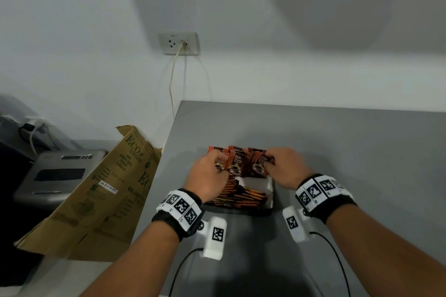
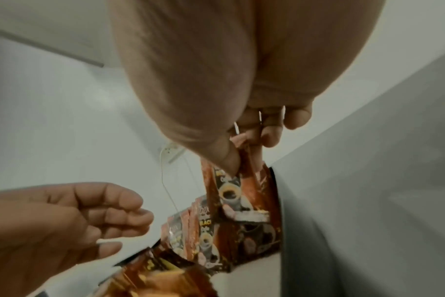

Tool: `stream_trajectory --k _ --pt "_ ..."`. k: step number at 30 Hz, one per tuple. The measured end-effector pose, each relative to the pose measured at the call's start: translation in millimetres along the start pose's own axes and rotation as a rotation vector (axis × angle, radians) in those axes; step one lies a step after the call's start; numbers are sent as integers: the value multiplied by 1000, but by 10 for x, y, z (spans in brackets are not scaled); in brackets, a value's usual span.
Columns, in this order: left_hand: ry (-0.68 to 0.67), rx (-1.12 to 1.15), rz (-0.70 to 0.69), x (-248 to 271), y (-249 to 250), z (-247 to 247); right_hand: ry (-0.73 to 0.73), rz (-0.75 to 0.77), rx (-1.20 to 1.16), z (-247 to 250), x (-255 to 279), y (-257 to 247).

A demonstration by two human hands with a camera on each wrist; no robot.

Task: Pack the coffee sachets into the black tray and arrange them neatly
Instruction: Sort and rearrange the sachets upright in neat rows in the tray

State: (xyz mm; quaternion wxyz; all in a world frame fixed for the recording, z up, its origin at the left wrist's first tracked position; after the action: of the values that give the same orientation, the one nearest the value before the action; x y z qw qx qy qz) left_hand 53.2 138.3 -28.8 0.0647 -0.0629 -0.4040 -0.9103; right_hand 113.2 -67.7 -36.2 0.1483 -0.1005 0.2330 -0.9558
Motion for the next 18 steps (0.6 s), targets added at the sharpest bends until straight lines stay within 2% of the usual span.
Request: stream_trajectory --k 5,9,13,18 --pt "-11 -39 -7 -1 -91 -32 -46 15 234 -112 -80 -87" --pt "-20 -38 14 12 -155 -34 -48 27 308 -177 -120 -123" --pt "-24 -60 17 15 -232 -8 4 43 274 -189 -136 -88" --pt "-75 -114 -10 -12 -298 41 52 53 60 -66 -34 -98"
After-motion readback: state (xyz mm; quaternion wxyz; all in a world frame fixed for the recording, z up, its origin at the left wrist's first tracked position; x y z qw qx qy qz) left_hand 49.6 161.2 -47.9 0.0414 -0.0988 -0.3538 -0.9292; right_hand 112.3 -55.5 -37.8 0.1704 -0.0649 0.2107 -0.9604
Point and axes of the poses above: each hand's wrist, its own x-axis away from the middle knuckle, its own z-axis out of the back of the hand, y = z × x, the point moved 6 cm from there along -x, towards the middle knuckle
